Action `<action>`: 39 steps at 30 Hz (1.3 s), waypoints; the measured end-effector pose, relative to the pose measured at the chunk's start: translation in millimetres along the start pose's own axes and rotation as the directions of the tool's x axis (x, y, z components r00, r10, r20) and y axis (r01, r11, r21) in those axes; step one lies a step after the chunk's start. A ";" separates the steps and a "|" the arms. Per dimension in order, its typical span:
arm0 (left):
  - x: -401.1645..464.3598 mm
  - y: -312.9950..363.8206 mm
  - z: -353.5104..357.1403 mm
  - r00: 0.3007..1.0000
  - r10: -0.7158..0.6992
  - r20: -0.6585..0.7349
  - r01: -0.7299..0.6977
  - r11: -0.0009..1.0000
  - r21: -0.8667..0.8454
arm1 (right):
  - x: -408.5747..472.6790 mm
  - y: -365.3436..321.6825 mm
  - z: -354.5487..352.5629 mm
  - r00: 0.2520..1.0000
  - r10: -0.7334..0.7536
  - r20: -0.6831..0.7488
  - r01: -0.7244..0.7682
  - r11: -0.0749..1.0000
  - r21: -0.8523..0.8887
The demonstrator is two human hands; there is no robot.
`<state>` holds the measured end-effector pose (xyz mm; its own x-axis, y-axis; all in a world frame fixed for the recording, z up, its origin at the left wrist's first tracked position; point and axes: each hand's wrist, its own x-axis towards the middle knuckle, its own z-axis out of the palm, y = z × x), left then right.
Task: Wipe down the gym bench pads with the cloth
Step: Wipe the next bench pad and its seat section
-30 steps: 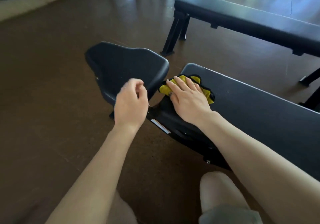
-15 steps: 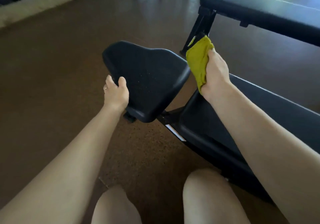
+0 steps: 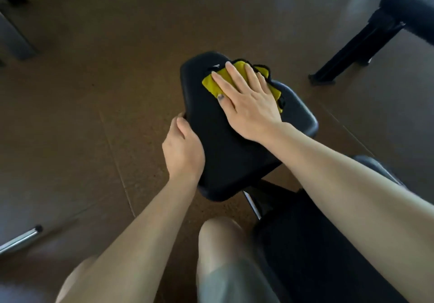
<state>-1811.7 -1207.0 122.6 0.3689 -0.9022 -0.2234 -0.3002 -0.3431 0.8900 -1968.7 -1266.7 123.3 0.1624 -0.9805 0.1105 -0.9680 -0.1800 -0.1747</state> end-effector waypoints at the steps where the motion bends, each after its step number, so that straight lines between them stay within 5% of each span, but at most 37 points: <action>1: 0.9 0.5 1.1 1.000 -0.011 -0.008 0.011 1.000 0.006 | 11.4 1.9 -3.2 1.000 -0.017 0.009 0.017 1.000 -0.011; 12: 6.1 2.8 3.0 1.000 0.003 -0.005 -0.002 0.998 0.069 | 95.4 -14.3 -11.4 0.991 -0.118 0.061 0.116 0.993 0.028; 19: 6.8 3.2 -7.9 0.993 0.028 0.118 -0.033 0.999 0.040 | -36.2 -25.9 -14.7 0.946 -0.294 0.133 0.294 0.956 0.019; 25: 27.1 3.2 -15.6 0.931 -0.064 0.360 0.068 0.998 0.002 | -4.0 -27.6 -11.7 0.952 -0.274 0.134 0.278 0.960 -0.014; 30: 42.5 11.0 -19.5 0.849 -0.259 0.461 0.284 0.959 0.015 | 58.0 -51.4 -9.4 0.991 -0.106 0.084 0.107 0.994 -0.010; 35: 50.2 18.5 -35.4 0.794 -0.288 0.536 0.421 0.896 -0.143 | -45.0 -61.3 -11.0 0.985 -0.127 0.117 0.122 0.991 0.053; 39: 82.3 29.8 -51.4 0.871 -0.269 0.411 0.375 0.905 -0.201 | -108.1 -76.0 -10.0 0.957 -0.189 0.219 0.194 0.981 -0.005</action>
<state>-1745.1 -1278.1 151.1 0.0403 -0.8008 -0.5976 0.0435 -0.5961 0.8017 -1914.6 -1146.2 134.4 0.3800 -0.9219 -0.0756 -0.9189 -0.3669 -0.1450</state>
